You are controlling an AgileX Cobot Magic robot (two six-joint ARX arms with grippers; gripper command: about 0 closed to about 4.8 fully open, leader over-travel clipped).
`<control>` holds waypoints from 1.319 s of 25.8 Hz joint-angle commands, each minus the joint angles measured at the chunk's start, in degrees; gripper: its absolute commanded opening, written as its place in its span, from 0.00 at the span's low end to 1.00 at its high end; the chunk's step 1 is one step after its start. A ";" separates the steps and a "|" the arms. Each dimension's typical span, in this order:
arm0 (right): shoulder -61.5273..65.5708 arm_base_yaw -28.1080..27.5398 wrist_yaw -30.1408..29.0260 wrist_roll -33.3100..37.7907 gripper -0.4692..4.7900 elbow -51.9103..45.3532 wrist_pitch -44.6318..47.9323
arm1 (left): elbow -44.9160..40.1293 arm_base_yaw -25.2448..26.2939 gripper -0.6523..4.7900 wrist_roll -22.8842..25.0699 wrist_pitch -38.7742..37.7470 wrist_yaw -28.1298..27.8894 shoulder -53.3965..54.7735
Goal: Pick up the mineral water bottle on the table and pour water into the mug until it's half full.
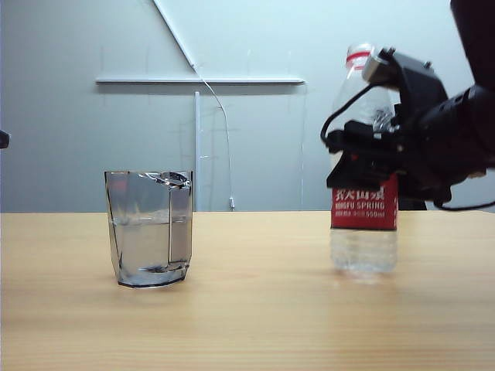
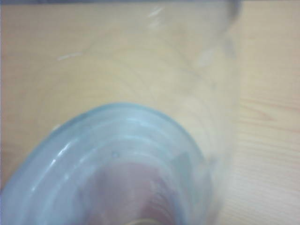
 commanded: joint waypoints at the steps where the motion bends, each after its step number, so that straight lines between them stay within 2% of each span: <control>1: 0.76 0.07 -0.55 -0.02 0.56 0.31 3.17 | 0.15 1.86 0.12 -0.17 0.76 0.22 0.11; 5: 1.01 0.07 -2.10 -0.04 0.63 0.22 3.17 | 0.15 5.60 0.12 -0.17 0.76 0.17 0.11; 8: 1.01 0.07 -3.61 -0.04 0.82 0.17 3.08 | 0.15 9.53 0.12 -0.17 0.76 0.15 0.11; 10: 0.98 0.09 -4.46 -0.02 0.86 0.17 3.04 | 0.15 10.27 0.12 -0.17 0.74 0.15 0.11; 12: 0.98 0.13 -4.39 0.00 0.98 0.17 2.75 | 0.15 10.86 0.12 -0.17 0.74 0.17 0.11; 13: 0.98 0.13 -4.39 0.00 1.00 0.17 2.60 | 0.15 11.13 0.12 -0.17 0.74 0.20 0.11; 23: -6.58 0.13 -4.46 0.46 1.00 -3.43 -2.03 | 0.15 12.11 0.12 -0.17 0.76 0.17 0.11; 30: -14.73 0.17 -6.95 1.66 1.00 -8.13 -3.96 | 0.15 12.17 0.12 -0.17 0.74 0.15 0.11; 34: -24.02 0.20 -9.90 2.43 1.00 -10.21 -12.07 | 0.15 15.45 0.12 -0.17 0.76 0.20 0.11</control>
